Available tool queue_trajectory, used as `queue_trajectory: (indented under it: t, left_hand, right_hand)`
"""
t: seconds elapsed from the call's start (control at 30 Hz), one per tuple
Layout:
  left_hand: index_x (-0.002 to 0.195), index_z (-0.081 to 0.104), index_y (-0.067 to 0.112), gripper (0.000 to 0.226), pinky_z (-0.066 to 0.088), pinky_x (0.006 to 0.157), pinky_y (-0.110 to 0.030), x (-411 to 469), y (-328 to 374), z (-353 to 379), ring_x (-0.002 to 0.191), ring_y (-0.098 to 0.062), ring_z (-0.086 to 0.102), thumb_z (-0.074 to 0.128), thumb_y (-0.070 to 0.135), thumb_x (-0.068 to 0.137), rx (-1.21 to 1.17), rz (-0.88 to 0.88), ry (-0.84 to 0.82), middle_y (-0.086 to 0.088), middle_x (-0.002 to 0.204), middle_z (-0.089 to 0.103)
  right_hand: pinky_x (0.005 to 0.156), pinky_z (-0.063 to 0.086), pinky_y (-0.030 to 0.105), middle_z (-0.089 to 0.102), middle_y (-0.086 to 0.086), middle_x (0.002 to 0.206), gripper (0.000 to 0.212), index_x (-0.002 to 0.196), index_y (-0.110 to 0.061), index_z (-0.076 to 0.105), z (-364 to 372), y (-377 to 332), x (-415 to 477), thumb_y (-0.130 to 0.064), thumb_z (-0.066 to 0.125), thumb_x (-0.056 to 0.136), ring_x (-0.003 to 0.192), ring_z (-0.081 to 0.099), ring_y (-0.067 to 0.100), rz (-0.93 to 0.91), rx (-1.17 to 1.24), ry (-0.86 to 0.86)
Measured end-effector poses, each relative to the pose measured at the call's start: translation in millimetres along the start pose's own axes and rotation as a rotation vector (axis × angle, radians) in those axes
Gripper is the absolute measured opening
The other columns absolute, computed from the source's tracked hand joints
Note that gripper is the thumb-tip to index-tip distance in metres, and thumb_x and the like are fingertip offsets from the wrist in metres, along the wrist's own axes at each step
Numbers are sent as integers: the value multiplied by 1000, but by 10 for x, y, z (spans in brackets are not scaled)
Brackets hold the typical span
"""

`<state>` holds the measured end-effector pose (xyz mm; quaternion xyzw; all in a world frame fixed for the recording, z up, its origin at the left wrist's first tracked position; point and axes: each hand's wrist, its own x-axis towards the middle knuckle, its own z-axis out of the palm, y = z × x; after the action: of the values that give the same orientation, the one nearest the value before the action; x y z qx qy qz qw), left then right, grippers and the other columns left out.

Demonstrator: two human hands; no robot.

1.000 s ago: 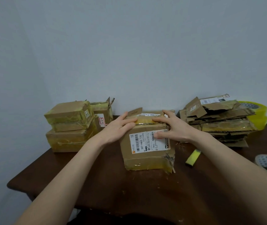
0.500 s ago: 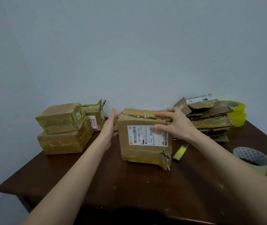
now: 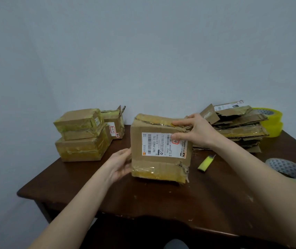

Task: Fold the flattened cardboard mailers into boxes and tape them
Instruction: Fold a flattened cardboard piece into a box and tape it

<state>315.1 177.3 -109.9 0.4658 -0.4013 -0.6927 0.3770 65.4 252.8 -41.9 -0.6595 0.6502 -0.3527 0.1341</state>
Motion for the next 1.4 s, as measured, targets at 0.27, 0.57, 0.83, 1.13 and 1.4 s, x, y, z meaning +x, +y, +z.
queue_trajectory:
  t: [0.27,0.57,0.83,1.13,1.4]
  left_hand:
    - [149,28,20,63,57,67,-31,179,-252,-96,114,-20,58,58,16,94,478,143,123,-3,143,47]
    - [149,27,20,59,22,114,-36,-33,255,545,143,-14,23,41,45,97,1380,919,124,3,154,27]
    - [151,21,27,61,2,118,-32,301,6,513,147,-12,11,41,47,97,1804,964,69,-1,160,15]
    - [151,19,21,81,15,119,-40,344,-3,556,148,-20,1,50,60,87,1642,807,124,-5,160,7]
    - [132,47,23,78,40,105,-42,246,85,627,123,-20,47,79,47,65,1184,754,150,1,134,49]
  right_hand:
    - [110,35,45,24,0,151,65,132,-34,57,299,52,51,-52,76,73,134,39,26,20,-215,-108]
    - [110,36,46,15,0,158,70,140,-33,48,366,312,88,-53,72,77,139,33,26,80,-283,-183]
    - [117,22,38,4,-1,163,97,154,-20,17,224,395,14,-64,62,80,149,6,17,-54,-514,-126]
    - [111,30,36,12,-3,162,80,153,-20,23,393,356,10,-56,56,89,144,27,19,-10,-477,-166]
    - [115,28,35,16,4,160,83,149,-8,27,570,444,-29,-37,70,84,143,26,20,28,-167,-56]
